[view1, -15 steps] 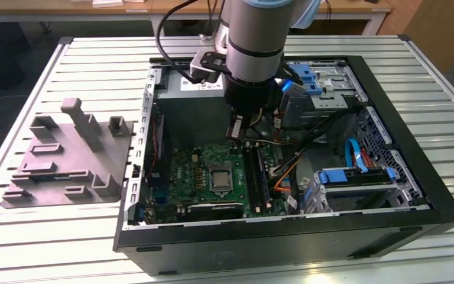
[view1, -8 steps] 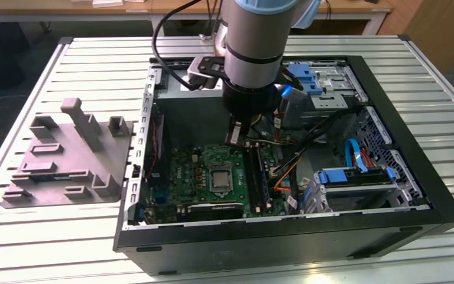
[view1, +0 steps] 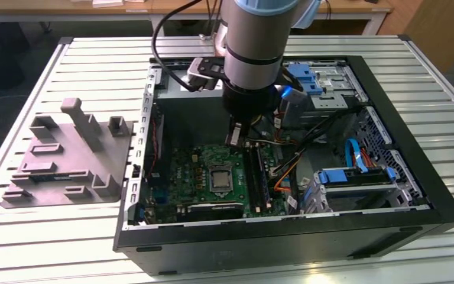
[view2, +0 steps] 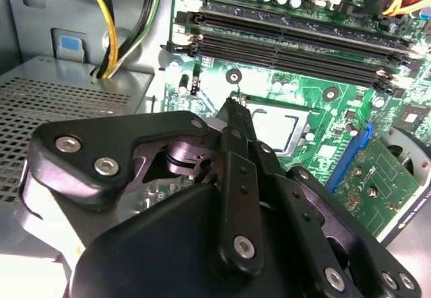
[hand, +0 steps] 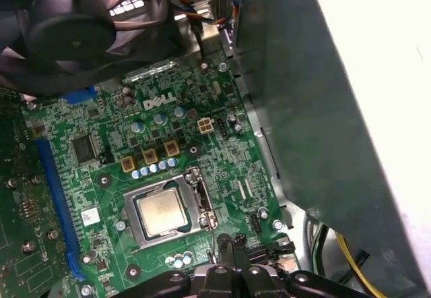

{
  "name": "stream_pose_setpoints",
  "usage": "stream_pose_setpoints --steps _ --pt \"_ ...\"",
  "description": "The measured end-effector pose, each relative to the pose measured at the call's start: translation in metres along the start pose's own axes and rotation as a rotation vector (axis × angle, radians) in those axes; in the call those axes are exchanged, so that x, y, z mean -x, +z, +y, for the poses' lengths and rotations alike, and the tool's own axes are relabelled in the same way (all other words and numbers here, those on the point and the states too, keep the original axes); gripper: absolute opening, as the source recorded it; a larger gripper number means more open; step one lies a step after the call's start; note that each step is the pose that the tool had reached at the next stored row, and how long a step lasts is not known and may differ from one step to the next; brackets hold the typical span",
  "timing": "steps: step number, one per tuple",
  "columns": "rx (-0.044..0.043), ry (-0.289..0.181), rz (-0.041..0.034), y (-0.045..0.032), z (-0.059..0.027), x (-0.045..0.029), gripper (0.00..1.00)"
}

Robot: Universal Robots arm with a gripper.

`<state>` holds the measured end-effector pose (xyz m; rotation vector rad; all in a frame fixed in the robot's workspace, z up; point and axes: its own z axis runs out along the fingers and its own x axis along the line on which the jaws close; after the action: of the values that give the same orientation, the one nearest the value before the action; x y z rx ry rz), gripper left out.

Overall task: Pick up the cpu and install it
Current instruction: 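Install the first cpu locking lever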

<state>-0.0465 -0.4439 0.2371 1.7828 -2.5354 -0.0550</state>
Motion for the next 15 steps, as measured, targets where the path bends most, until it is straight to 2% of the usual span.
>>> stream_pose_setpoints --steps 4,15 --pt "-0.0001 -0.017 0.0006 0.0018 -0.0007 -0.0019 0.11" --pt "-0.001 -0.055 0.0028 0.0039 -0.0034 -0.0134 0.11"
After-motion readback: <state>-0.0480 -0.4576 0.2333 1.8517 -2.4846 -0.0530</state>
